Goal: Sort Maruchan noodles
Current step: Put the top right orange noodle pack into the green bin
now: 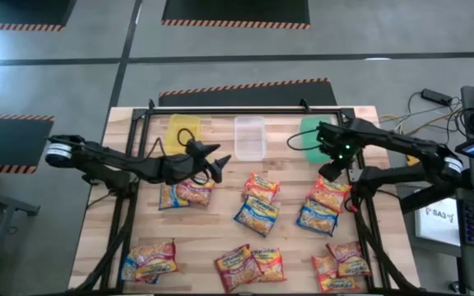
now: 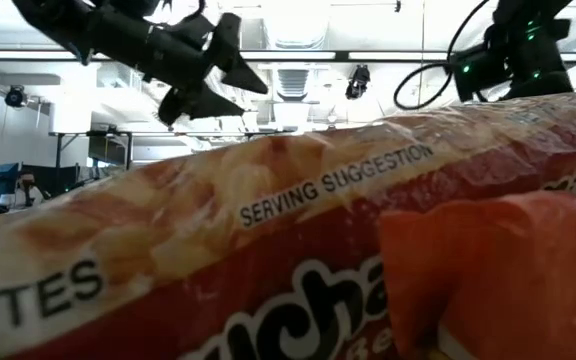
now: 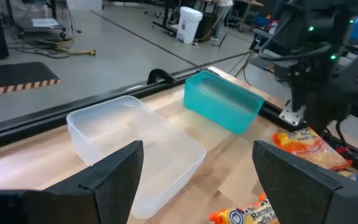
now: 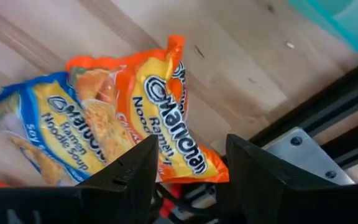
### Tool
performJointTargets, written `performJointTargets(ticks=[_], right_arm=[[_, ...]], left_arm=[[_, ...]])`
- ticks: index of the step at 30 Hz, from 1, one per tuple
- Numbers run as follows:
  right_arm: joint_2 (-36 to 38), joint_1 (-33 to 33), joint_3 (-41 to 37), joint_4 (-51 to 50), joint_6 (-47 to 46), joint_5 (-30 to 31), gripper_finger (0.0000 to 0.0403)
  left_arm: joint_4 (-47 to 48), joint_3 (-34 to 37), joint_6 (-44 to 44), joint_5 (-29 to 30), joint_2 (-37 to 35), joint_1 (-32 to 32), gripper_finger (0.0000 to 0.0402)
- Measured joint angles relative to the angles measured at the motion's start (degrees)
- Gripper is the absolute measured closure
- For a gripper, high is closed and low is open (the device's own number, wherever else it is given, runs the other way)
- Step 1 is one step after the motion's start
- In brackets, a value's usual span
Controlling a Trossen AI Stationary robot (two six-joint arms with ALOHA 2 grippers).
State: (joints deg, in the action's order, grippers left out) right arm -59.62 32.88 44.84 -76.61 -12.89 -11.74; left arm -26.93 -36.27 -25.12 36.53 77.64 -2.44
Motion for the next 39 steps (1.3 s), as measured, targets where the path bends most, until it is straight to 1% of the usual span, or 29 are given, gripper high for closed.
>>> performJointTargets(ticks=[9, 13, 16, 23, 25, 28, 31, 39], right_arm=[[-4.2, 0.0, 0.0, -0.5, 6.1, -0.2, 0.0223], [-5.9, 0.0, 0.0, -0.3, 6.5, -0.2, 0.0223], [-7.2, 0.0, -0.1, 0.4, 6.8, -0.3, 0.0223], [-11.0, 0.0, -0.3, 1.3, 7.5, -0.8, 0.0222], [-12.0, 0.0, -0.3, 1.9, 7.9, -1.8, 0.0223], [-13.5, 0.0, -0.3, 2.7, 8.8, -5.0, 0.0223], [-14.8, 0.0, -0.4, 3.4, 9.1, -5.2, 0.0223], [-18.4, 0.0, -1.1, 5.3, 9.0, -4.9, 0.0223]], left_arm=[[-0.5, -5.3, 0.8, 1.0, 6.8, -0.4, 0.0116], [-0.7, -7.0, 1.2, 1.1, 8.4, -1.4, 0.0116], [-1.5, -8.0, 3.0, 2.5, 8.8, -2.8, 0.0116], [-1.6, -10.0, 8.3, 8.1, 8.7, -7.1, 0.0116], [-1.7, -10.4, 9.2, 9.6, 8.7, -8.1, 0.0116], [-1.8, -10.6, 9.9, 11.5, 8.7, -9.1, 0.0116], [-1.8, -10.6, 9.9, 13.6, 8.7, -9.7, 0.0116], [-1.7, -10.5, 10.6, 14.6, 8.7, -10.3, 0.0116]])
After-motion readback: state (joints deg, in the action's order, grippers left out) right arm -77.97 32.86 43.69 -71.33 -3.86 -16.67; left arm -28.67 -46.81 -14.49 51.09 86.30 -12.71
